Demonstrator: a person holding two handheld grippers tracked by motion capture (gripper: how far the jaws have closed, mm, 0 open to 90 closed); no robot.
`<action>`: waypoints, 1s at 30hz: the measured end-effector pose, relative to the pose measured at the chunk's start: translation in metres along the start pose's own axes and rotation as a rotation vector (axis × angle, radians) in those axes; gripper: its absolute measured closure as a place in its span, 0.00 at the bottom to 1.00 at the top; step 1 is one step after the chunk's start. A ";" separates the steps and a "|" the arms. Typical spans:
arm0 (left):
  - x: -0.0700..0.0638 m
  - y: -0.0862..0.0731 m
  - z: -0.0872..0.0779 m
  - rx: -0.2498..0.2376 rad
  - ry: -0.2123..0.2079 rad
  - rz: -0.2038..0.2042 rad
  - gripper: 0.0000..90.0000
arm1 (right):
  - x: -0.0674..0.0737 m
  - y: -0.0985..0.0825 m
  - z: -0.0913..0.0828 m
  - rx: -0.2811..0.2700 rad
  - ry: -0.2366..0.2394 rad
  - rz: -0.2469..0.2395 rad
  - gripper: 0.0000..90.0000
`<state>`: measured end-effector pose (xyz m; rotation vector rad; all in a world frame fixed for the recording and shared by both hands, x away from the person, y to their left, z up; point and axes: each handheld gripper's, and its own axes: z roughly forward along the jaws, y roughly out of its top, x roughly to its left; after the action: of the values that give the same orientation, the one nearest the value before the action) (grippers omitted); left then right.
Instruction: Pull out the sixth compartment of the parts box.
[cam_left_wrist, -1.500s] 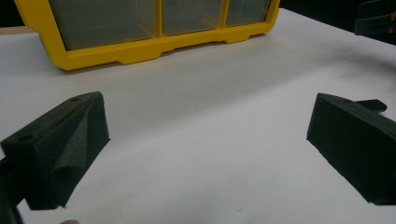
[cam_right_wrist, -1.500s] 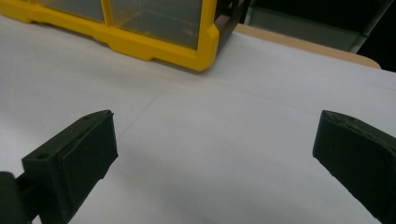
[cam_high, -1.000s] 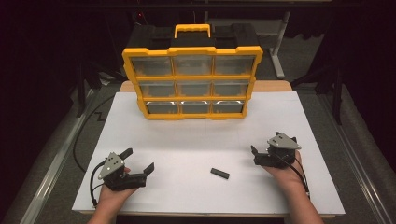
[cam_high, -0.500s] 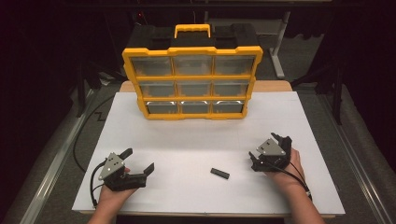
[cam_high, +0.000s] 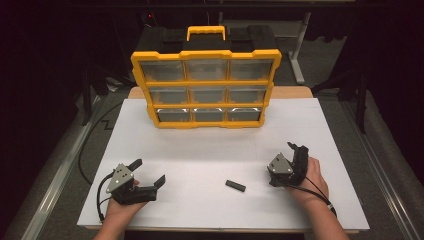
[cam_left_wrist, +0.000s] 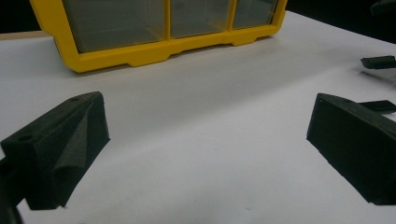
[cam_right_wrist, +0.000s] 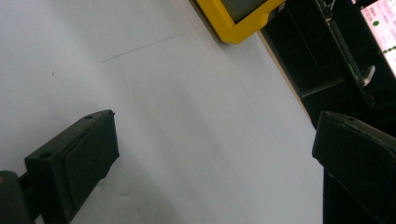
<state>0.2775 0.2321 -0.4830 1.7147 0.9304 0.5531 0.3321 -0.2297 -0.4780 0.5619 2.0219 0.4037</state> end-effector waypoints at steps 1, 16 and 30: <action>0.000 0.000 0.000 0.000 0.000 0.000 0.00 | 0.002 0.002 -0.001 0.002 -0.010 -0.028 0.01; 0.000 0.000 0.000 0.003 -0.002 0.009 0.00 | 0.018 0.015 -0.008 0.019 -0.069 -0.236 0.01; -0.001 0.001 0.003 0.003 -0.036 0.004 0.00 | 0.027 0.025 -0.008 0.021 -0.122 -0.423 0.02</action>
<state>0.2792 0.2294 -0.4828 1.7240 0.9025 0.5228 0.3194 -0.1945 -0.4816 0.1563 1.9632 0.0901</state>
